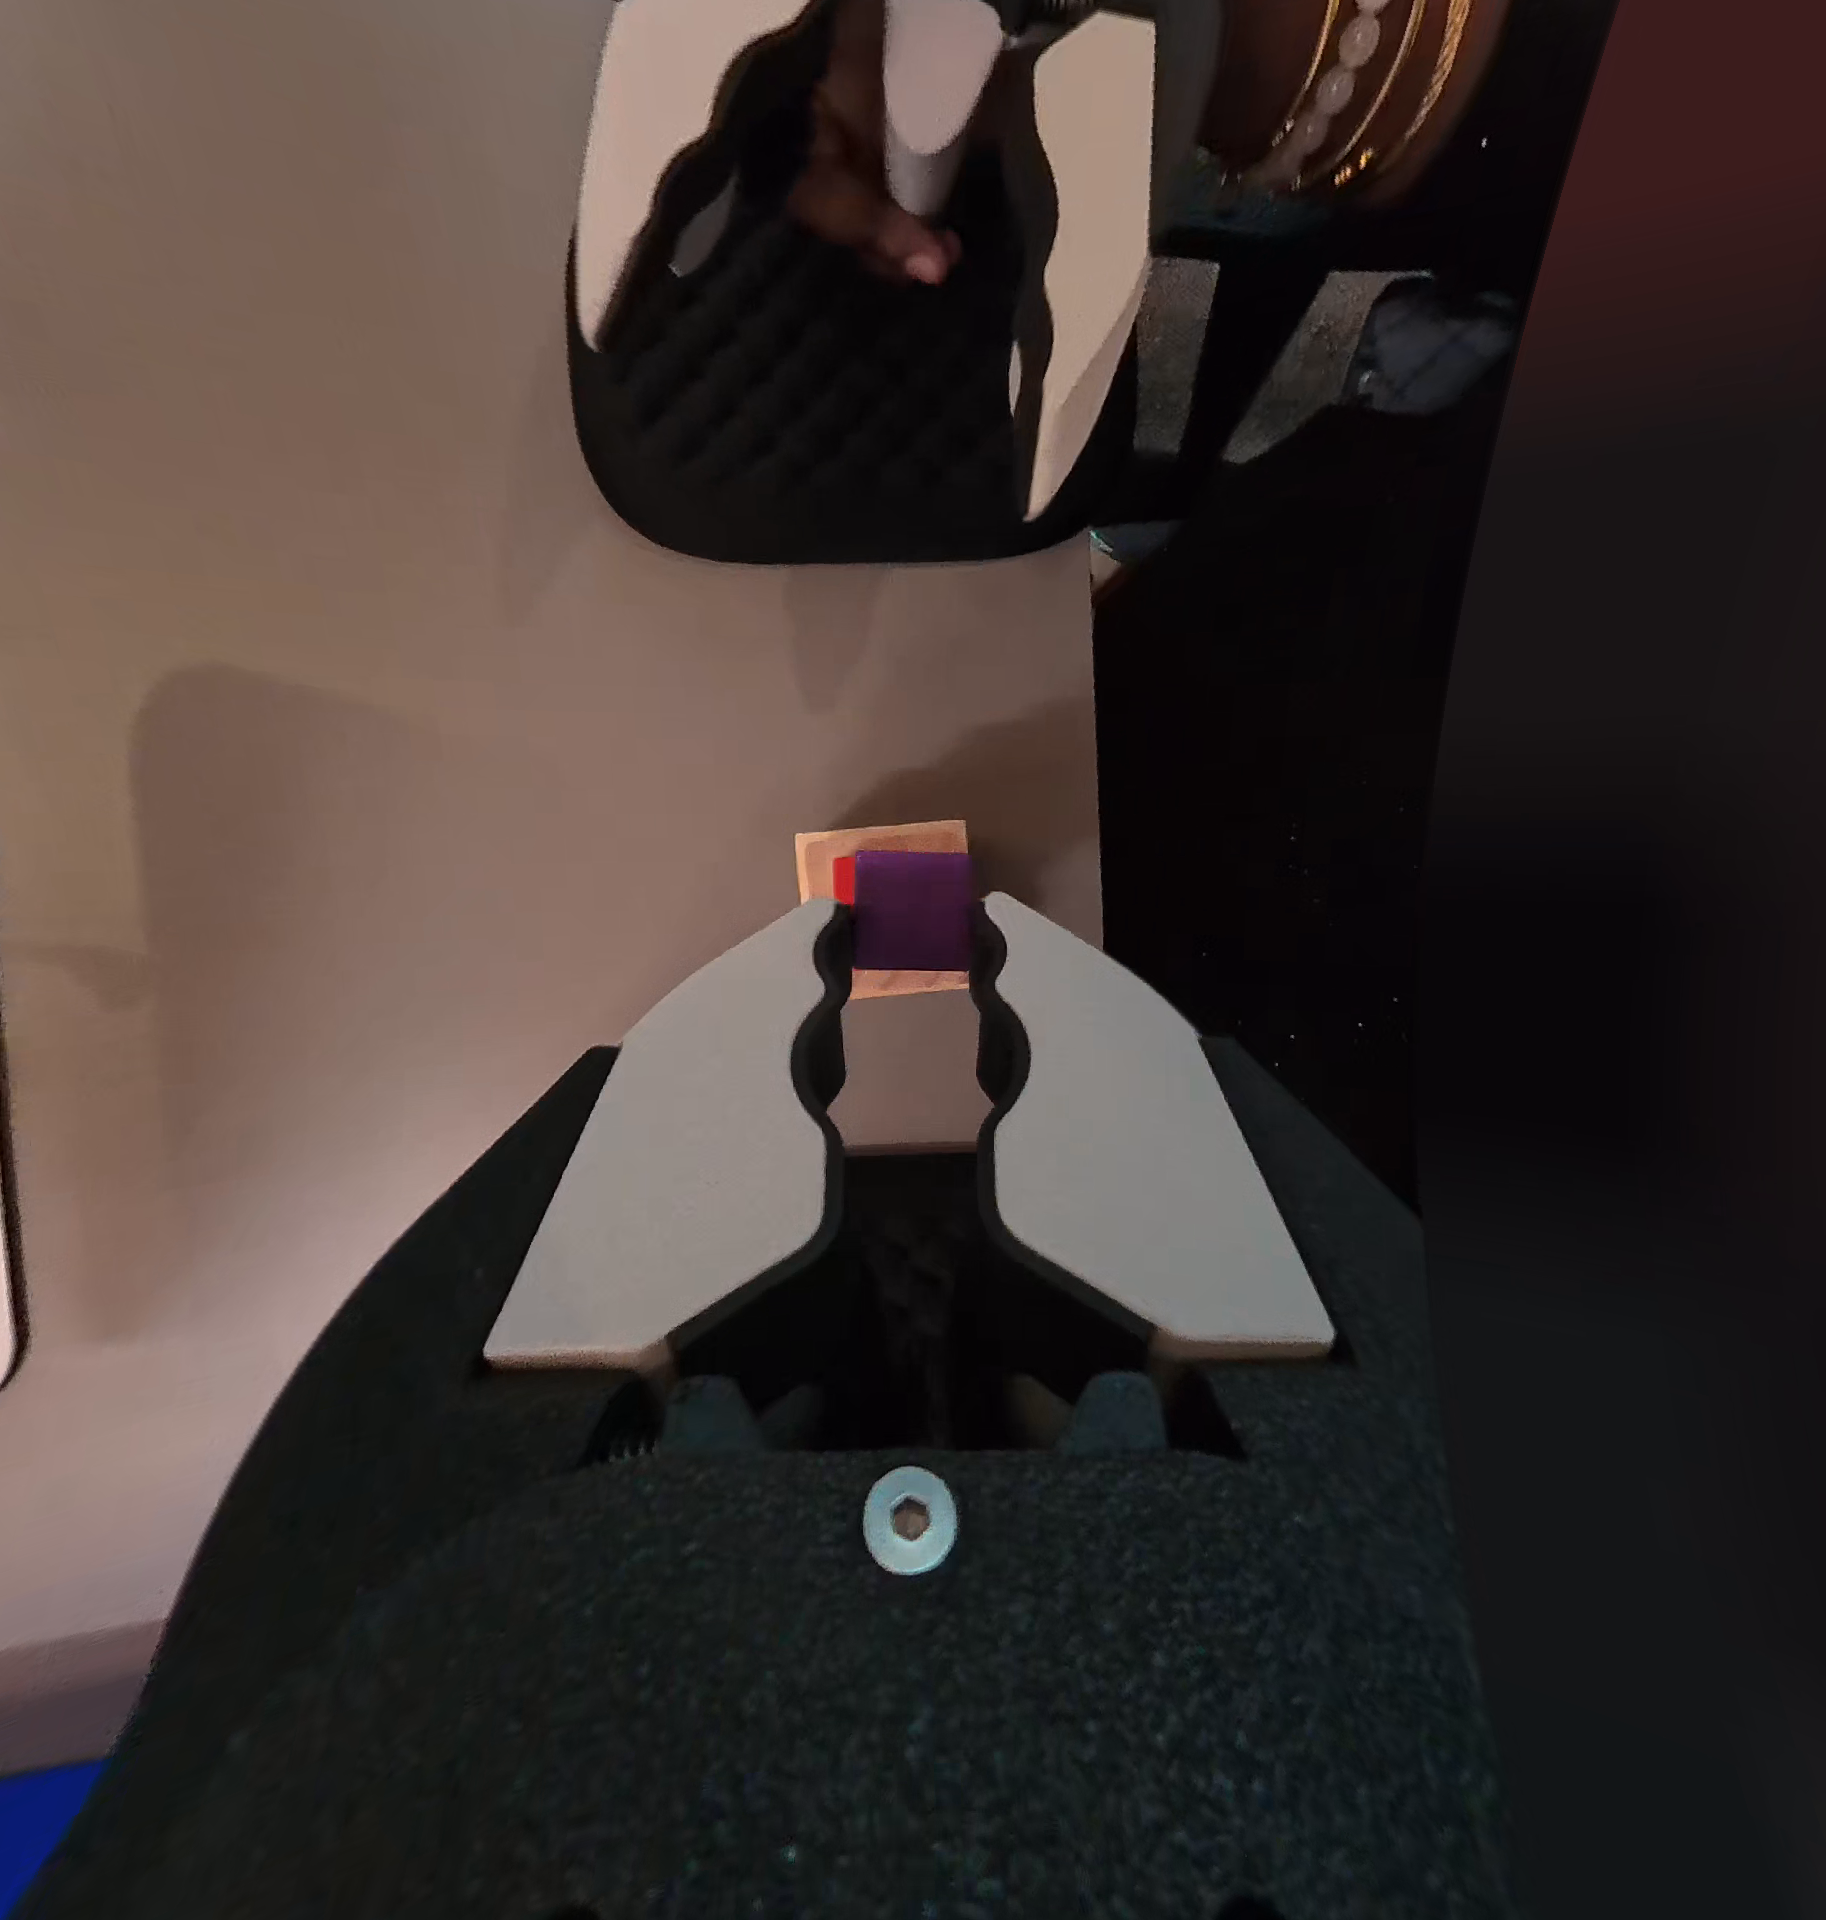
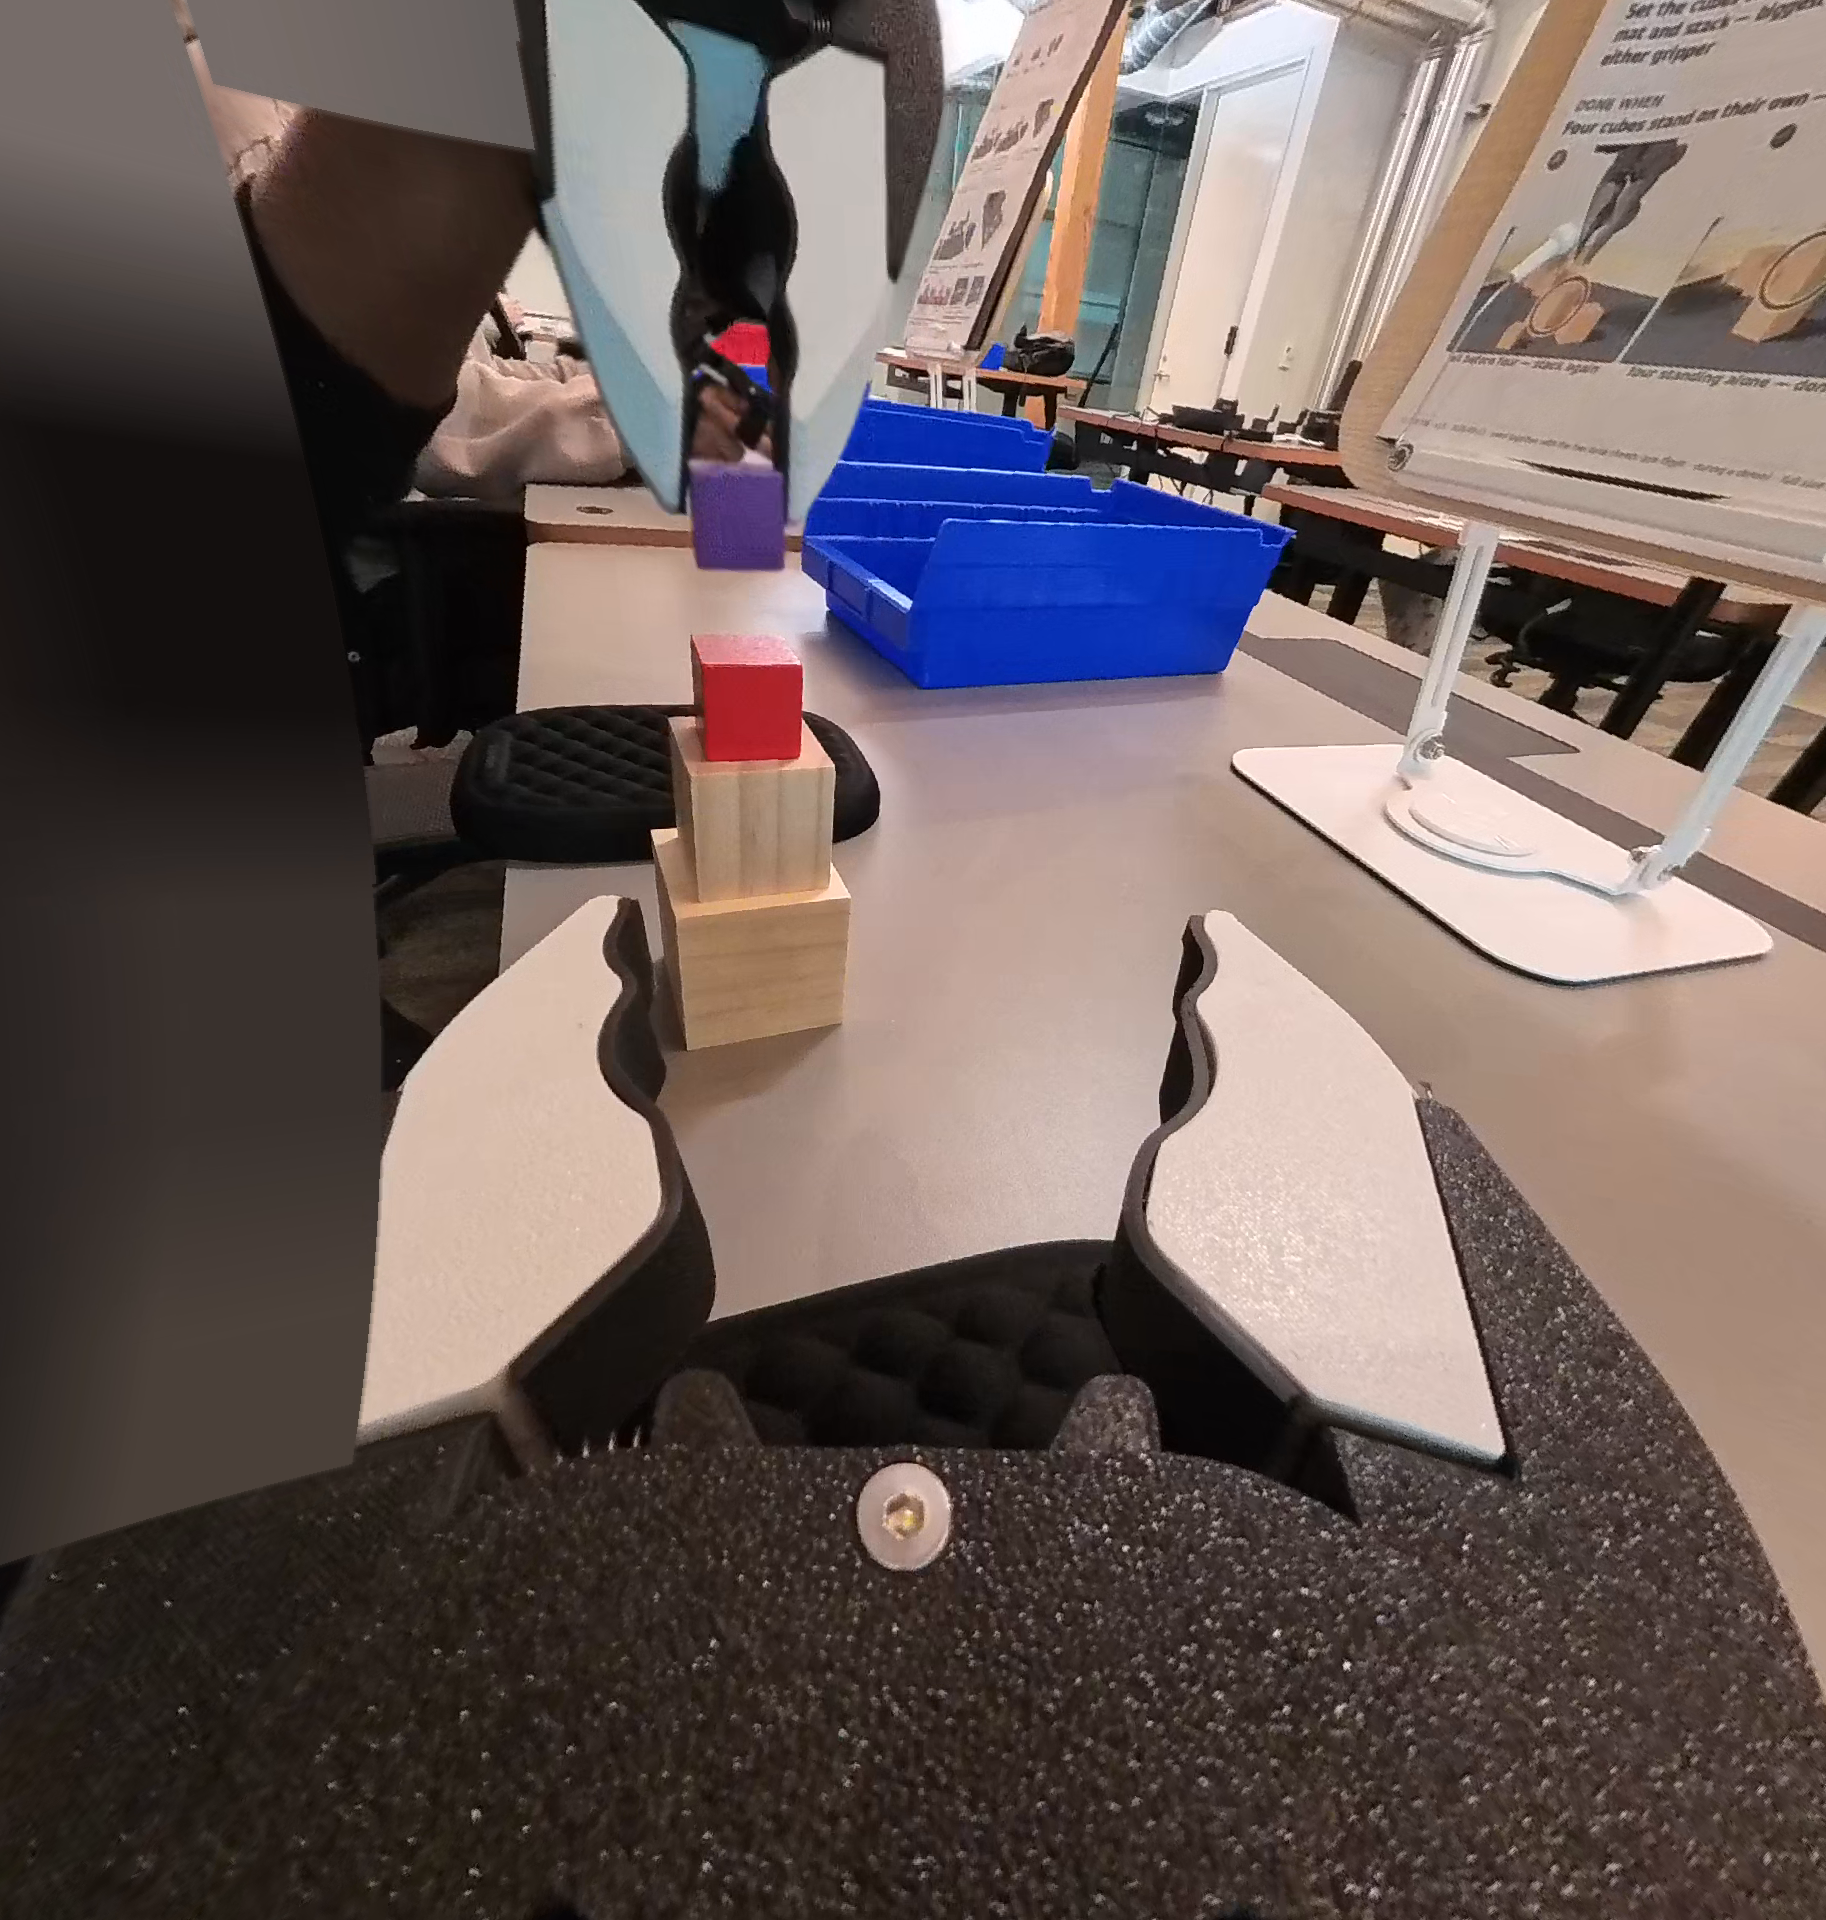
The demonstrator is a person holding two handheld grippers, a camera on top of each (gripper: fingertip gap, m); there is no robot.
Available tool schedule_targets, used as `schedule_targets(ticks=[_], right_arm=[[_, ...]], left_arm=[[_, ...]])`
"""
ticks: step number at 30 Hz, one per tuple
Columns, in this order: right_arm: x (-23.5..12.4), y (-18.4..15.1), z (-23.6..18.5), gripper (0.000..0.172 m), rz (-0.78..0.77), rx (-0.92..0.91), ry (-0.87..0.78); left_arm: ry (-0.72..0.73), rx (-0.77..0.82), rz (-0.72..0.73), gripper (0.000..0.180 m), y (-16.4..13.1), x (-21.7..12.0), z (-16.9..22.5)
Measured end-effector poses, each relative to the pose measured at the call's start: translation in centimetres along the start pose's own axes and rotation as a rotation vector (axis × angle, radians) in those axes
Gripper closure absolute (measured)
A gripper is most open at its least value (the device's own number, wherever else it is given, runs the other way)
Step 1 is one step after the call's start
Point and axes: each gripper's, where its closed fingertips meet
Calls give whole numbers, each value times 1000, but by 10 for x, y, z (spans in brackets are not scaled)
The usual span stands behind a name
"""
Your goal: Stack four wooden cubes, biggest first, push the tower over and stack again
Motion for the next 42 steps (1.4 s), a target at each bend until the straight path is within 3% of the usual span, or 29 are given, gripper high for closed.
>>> schedule_targets(ticks=[42], right_arm=[[-2,2,0,78,20,-3,0]], left_arm=[[-7,-32,-48,159,-10,17,-1]])
Point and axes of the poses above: each gripper's, where its closed fingertips meet, x out along the fingers, y out of its top, z = x × y across the jaws, and after that the axes turned 10 degrees about y, right-handed
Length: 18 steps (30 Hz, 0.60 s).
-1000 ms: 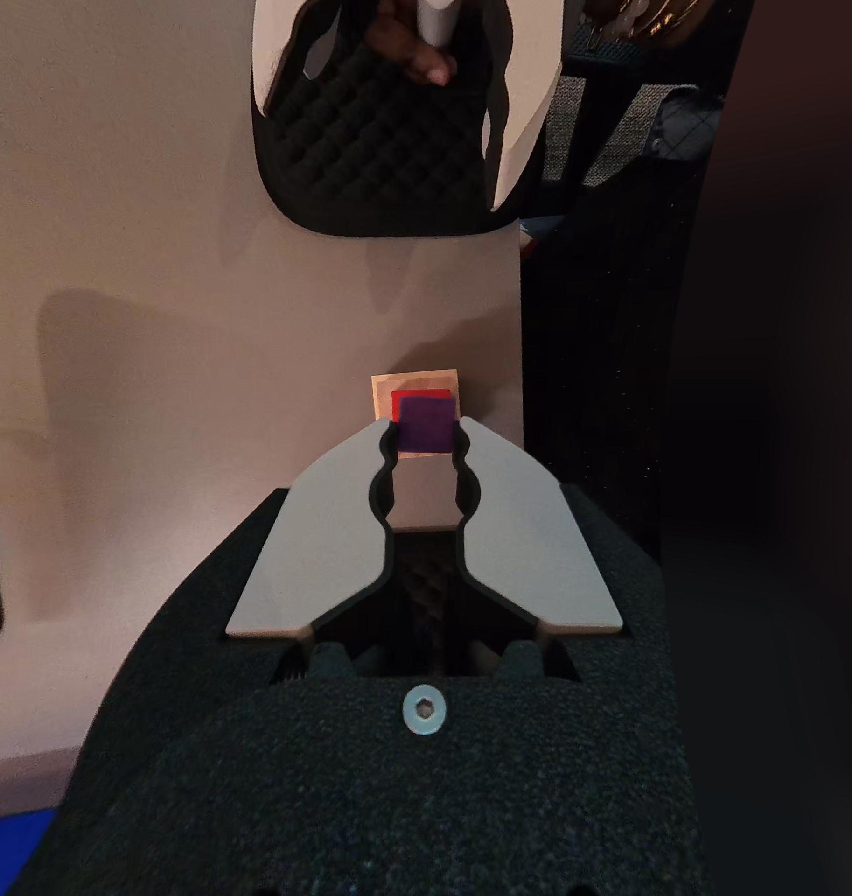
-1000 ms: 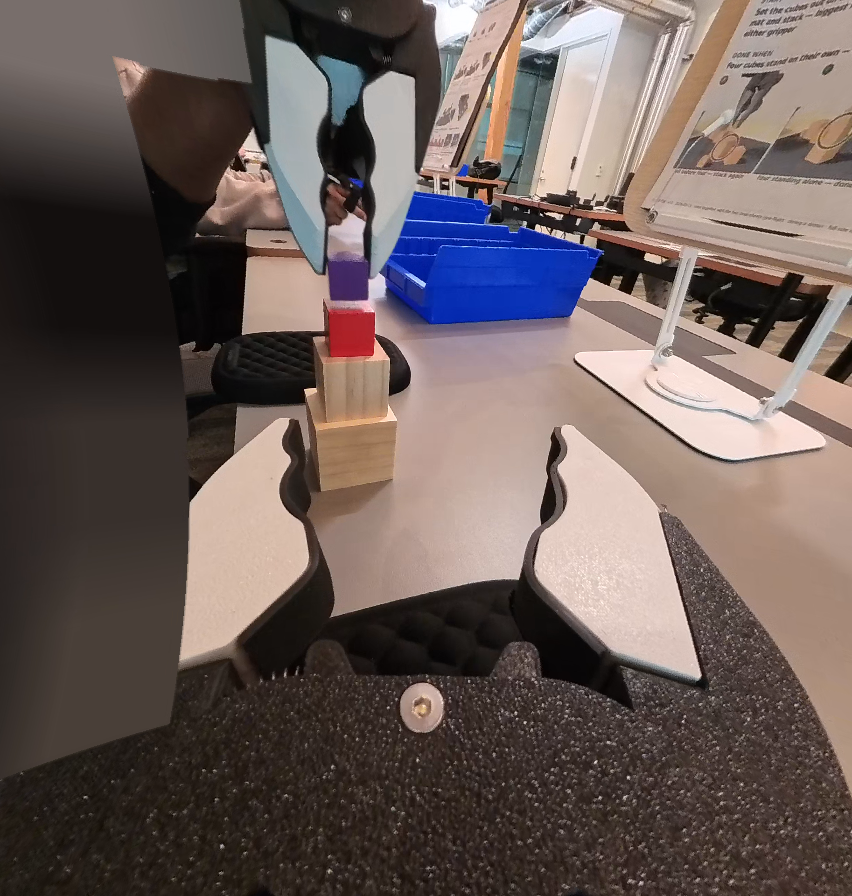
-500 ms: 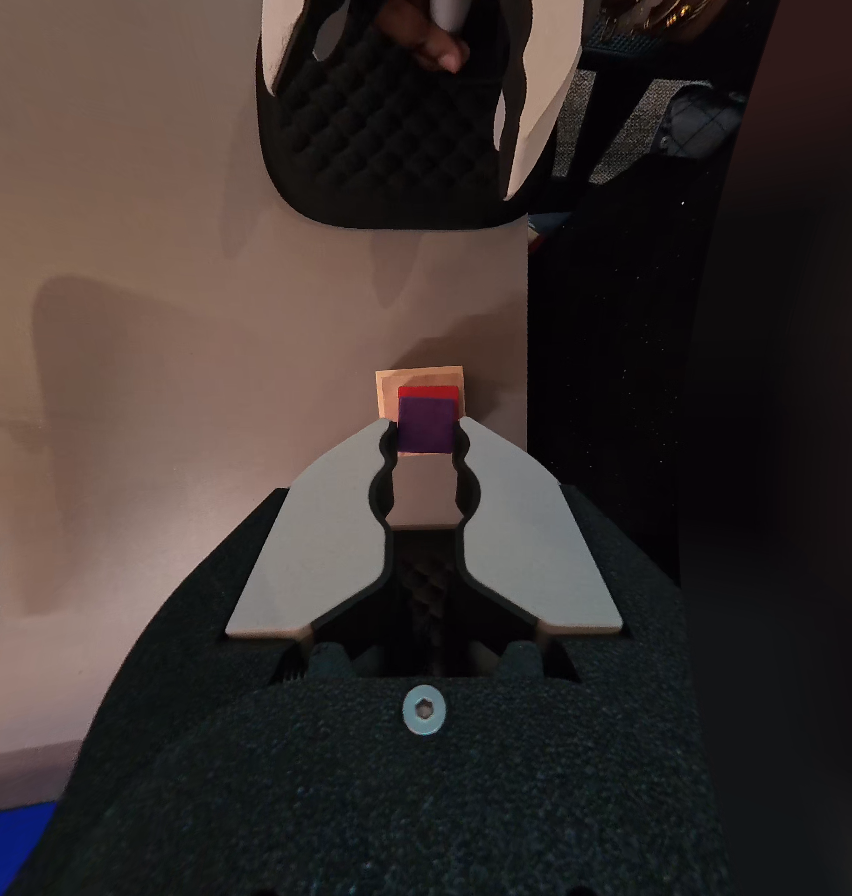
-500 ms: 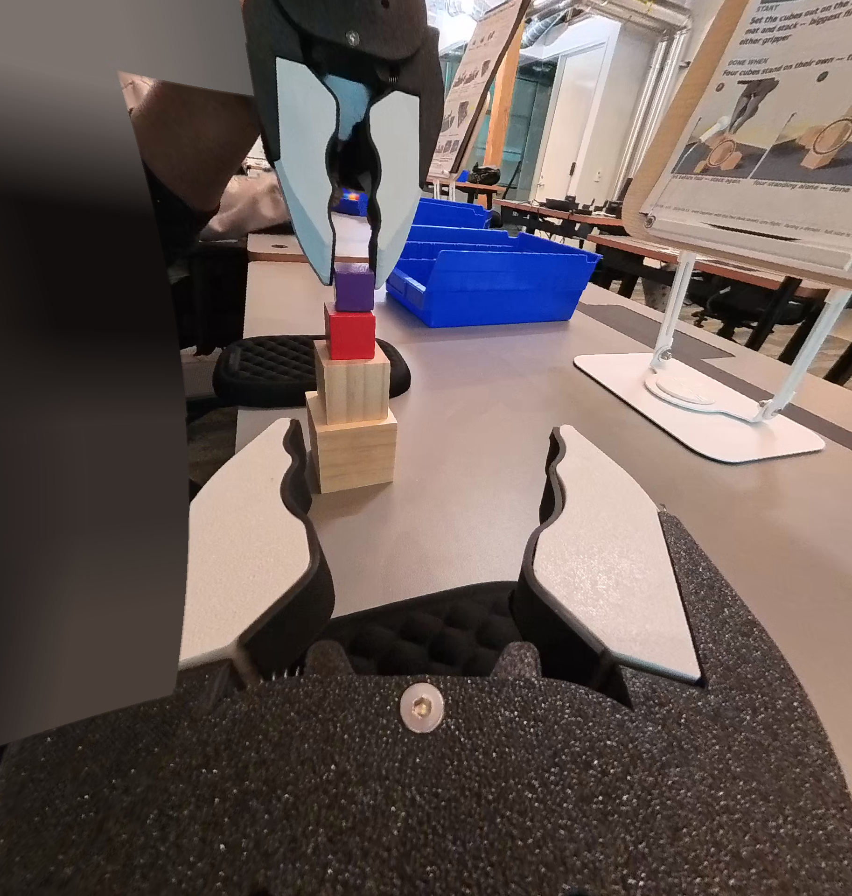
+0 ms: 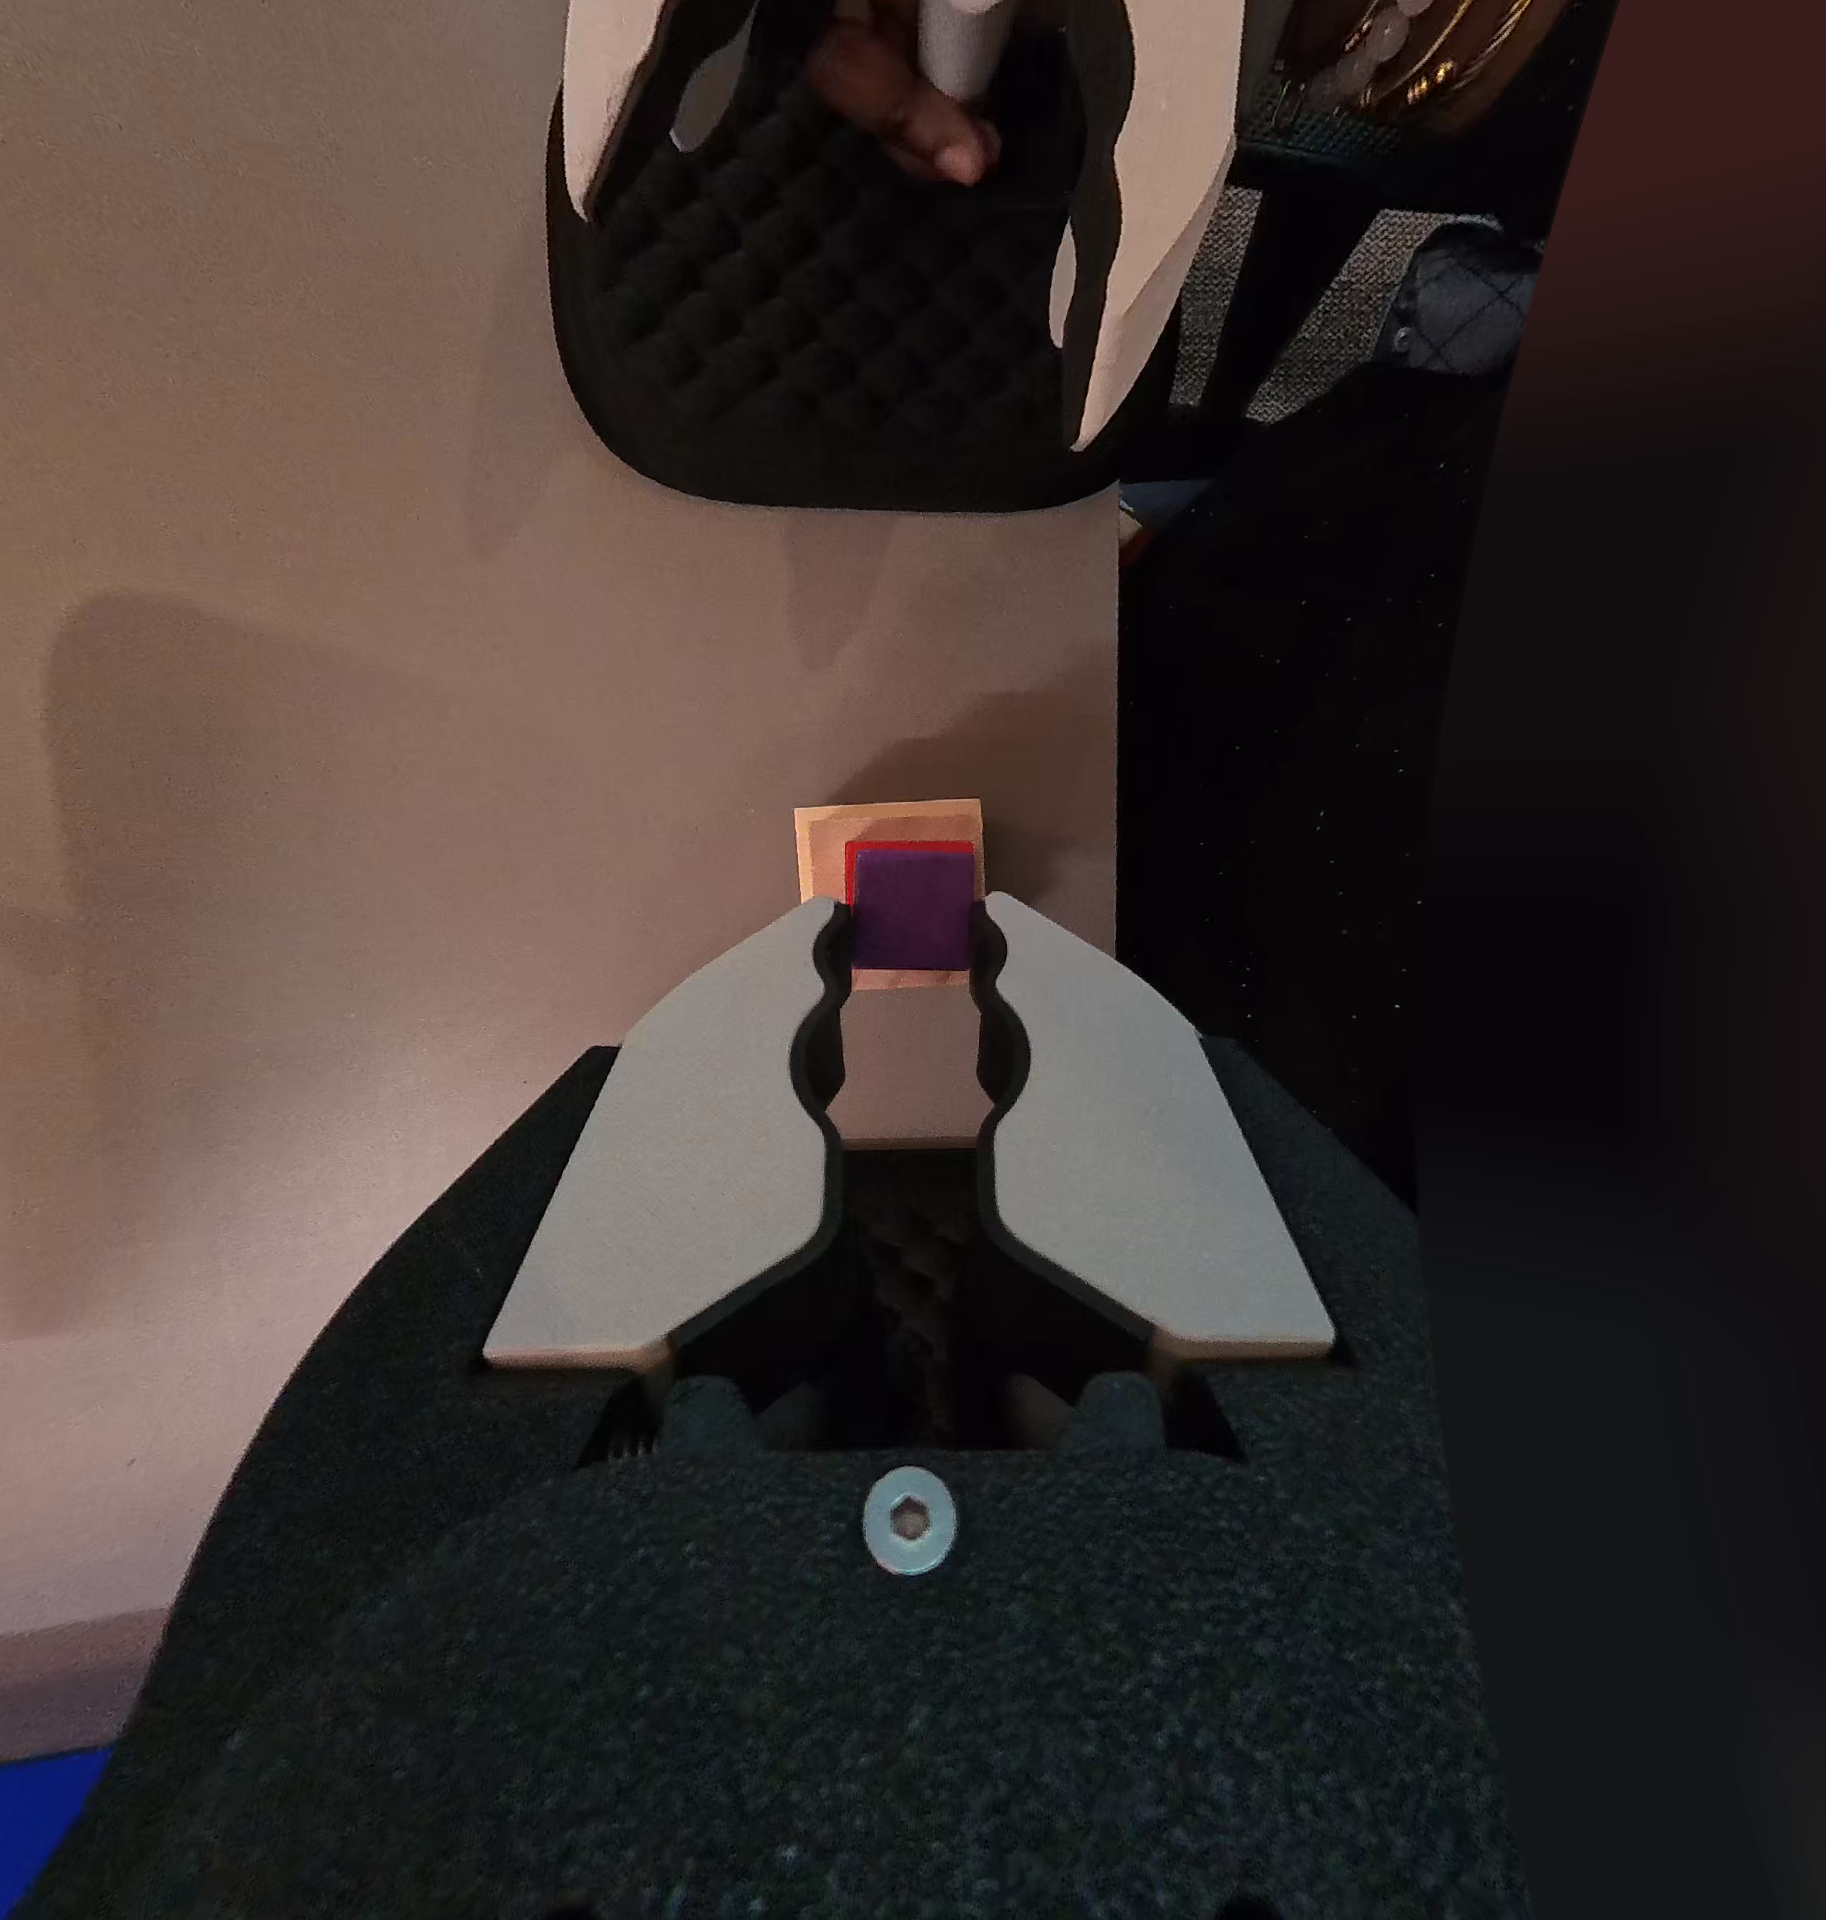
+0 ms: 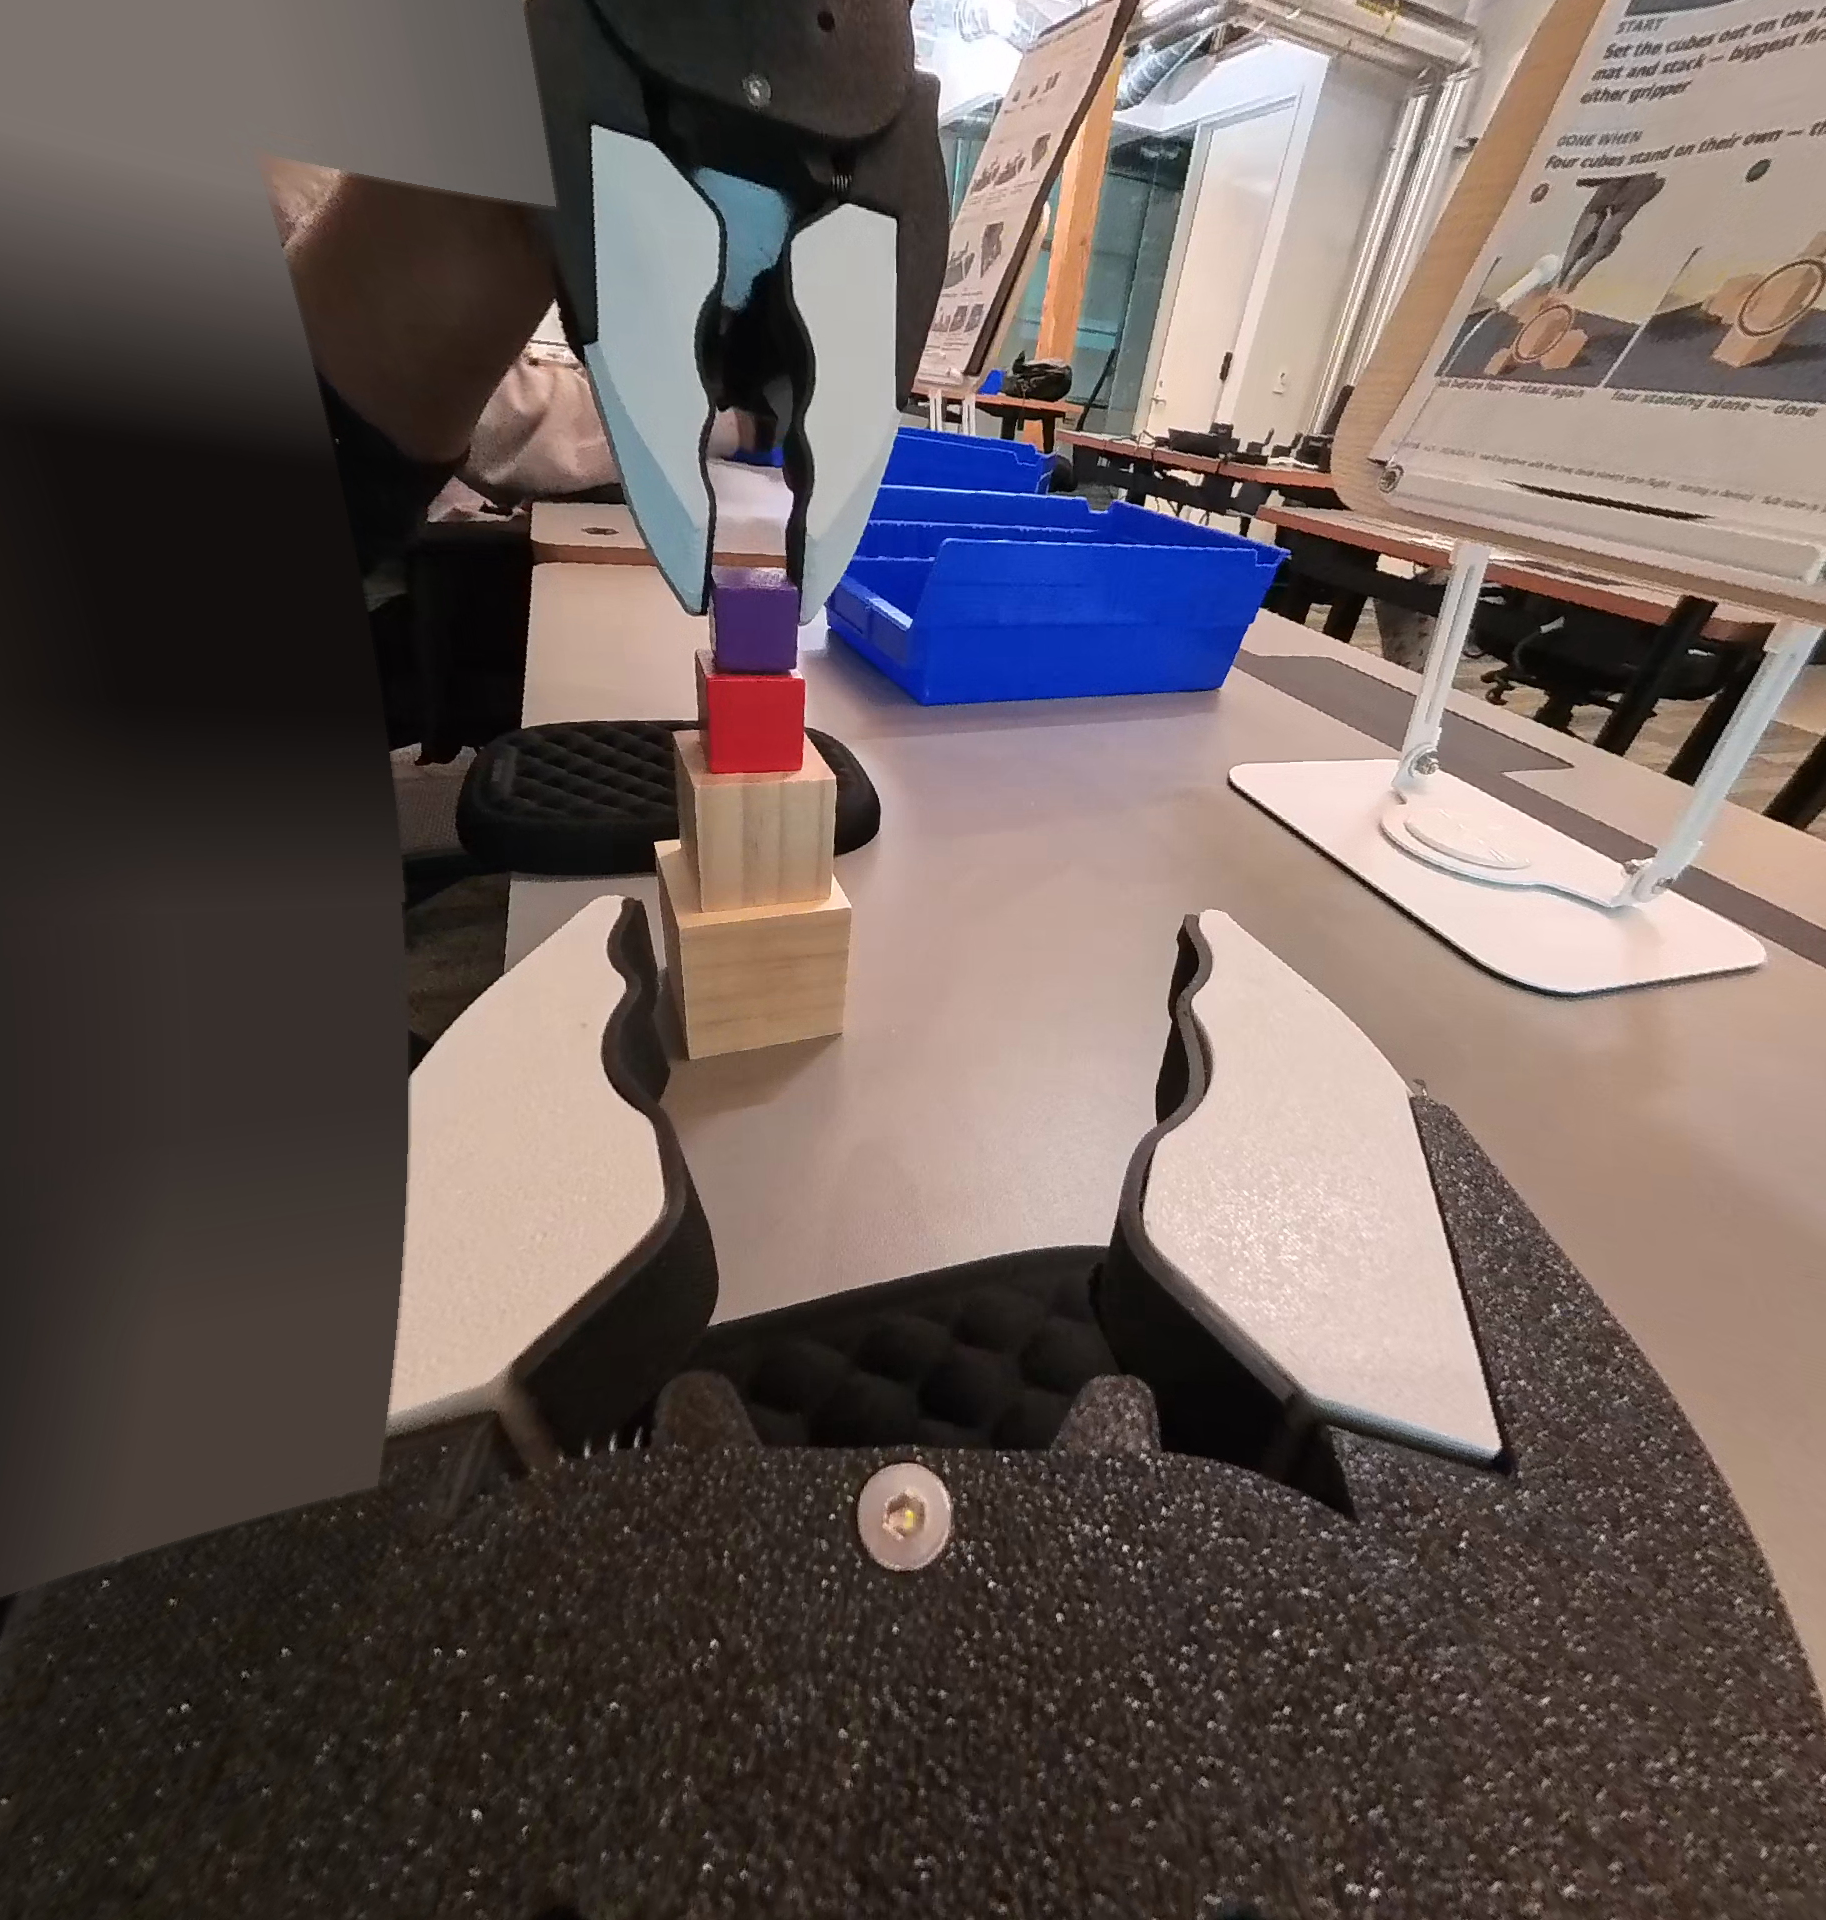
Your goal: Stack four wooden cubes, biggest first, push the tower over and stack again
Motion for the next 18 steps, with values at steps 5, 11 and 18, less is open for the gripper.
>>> schedule_targets(ticks=[5,11,18], right_arm=[[0,0,0,78,1,1,0],[0,0,0,78,0,0,0],[0,0,0,78,2,0,0]], left_arm=[[-2,-1,-5,159,-1,1,1],[-1,-4,3,158,1,0,1],[3,-9,6,158,0,-1,0]])
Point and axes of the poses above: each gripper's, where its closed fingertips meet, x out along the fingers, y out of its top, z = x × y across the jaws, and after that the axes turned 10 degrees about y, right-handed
